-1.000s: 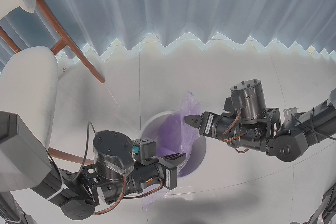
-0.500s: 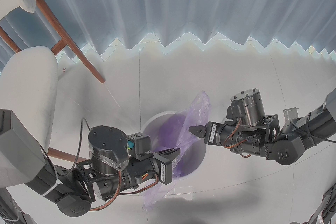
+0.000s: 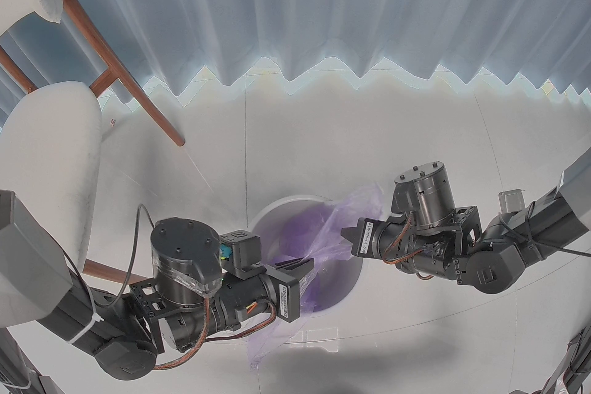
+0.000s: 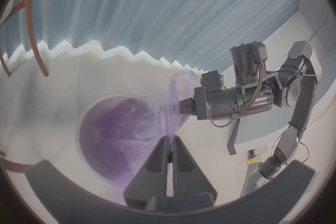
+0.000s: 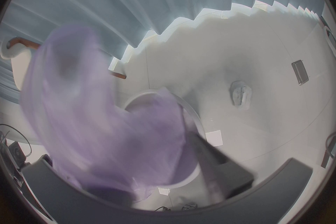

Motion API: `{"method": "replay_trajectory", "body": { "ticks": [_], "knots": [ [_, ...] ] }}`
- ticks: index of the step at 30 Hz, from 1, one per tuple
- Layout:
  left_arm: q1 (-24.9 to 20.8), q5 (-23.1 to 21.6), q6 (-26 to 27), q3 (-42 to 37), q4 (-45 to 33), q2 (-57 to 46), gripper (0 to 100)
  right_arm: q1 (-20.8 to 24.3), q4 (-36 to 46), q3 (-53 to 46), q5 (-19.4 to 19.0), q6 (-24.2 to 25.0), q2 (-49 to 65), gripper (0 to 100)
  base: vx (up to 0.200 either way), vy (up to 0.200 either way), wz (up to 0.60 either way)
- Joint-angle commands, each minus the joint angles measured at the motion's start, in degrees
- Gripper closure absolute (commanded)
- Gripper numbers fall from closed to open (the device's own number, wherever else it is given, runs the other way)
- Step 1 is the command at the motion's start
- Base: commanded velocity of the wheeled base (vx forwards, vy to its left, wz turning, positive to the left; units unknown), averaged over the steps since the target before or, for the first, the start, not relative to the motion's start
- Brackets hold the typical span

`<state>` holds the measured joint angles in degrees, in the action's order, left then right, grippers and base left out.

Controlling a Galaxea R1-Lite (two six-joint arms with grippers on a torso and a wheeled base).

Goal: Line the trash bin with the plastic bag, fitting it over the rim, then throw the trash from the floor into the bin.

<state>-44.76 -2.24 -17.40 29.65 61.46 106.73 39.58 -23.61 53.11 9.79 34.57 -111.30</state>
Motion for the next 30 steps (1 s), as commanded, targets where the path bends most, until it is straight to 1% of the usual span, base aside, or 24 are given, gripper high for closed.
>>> {"method": "replay_trajectory", "body": {
  "ticks": [1,5,10,14,15,18,19,22,24,25,26,29,30],
  "knots": [
    [-0.1,0.0,-0.1,-0.6,-0.2,-0.3,100,0.8,-0.1,1.3,0.0,0.2,-0.2,100,0.000,0.000,0.00],
    [0.1,0.1,-0.1,-0.6,-0.7,-1.1,100,1.4,0.0,2.0,0.0,0.4,0.1,100,0.000,0.000,0.00],
    [1.8,0.0,0.0,-0.8,-0.8,-1.2,100,1.4,-0.1,3.6,-0.5,-0.2,-0.6,100,0.000,0.000,0.00],
    [2.2,0.0,-0.1,-0.7,-0.8,-1.2,100,1.4,0.0,5.9,-3.1,-0.5,-0.6,100,0.000,0.000,0.00],
    [2.3,0.0,-0.1,-0.7,-0.8,-1.2,100,1.4,0.0,6.0,-3.3,-0.6,-0.5,100,0.000,0.000,0.00],
    [2.7,0.3,-0.1,-1.2,-0.9,-1.1,100,1.1,-0.5,6.0,-3.9,-3.6,-0.8,100,0.000,0.000,0.00],
    [2.8,0.2,-0.2,-0.9,-0.8,-1.2,0,0.9,-0.9,5.8,-4.0,-4.6,-0.9,100,0.000,0.000,0.00],
    [3.5,0.2,-1.4,-0.9,-0.8,-3.1,0,-0.1,-4.2,4.4,-5.2,-7.3,-0.9,100,0.000,0.000,0.00],
    [4.3,0.2,-2.5,-1.7,-0.9,-5.2,0,-1.3,-7.6,3.0,-6.1,-8.2,-0.8,100,0.000,0.000,0.00],
    [4.4,0.2,-2.6,-1.8,-0.9,-5.3,0,-1.3,-7.9,3.0,-6.2,-8.2,-0.8,100,0.000,0.000,0.00],
    [5.7,0.2,-3.7,-3.5,-1.3,-6.9,0,-1.5,-10.2,1.4,-7.1,-8.6,-0.8,100,0.000,0.000,0.00],
    [7.0,0.2,-3.8,-5.8,-2.1,-8.6,0,-1.6,-11.7,-0.6,-7.9,-9.1,-0.5,100,0.000,0.000,0.00],
    [8.5,0.3,-3.7,-8.3,-2.2,-9.9,0,-1.7,-12.9,-2.7,-8.2,-9.6,-0.3,100,0.000,0.000,0.00]
  ]
}}
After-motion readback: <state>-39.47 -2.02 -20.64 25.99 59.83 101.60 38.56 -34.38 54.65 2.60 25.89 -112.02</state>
